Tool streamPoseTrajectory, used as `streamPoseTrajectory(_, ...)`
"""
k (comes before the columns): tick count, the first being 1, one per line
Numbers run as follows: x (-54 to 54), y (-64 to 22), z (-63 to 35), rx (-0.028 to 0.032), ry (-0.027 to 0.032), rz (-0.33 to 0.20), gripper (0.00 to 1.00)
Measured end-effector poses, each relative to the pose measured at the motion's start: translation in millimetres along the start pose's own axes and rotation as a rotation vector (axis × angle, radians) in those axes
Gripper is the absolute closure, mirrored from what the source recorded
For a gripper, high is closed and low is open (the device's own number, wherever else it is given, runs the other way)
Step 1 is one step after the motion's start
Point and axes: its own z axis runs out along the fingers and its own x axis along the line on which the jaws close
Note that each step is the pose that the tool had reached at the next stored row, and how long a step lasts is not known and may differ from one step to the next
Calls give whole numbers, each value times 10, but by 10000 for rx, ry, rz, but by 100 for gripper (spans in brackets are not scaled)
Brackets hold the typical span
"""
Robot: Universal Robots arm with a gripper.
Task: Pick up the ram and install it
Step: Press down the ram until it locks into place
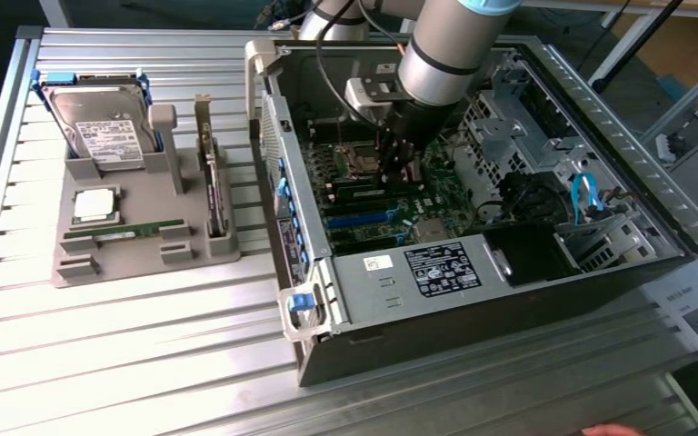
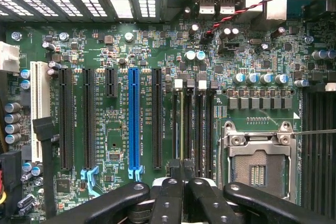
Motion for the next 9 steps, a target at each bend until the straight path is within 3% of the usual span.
streamPoseTrajectory(9, 7, 0, 10, 1, 0, 0, 90)
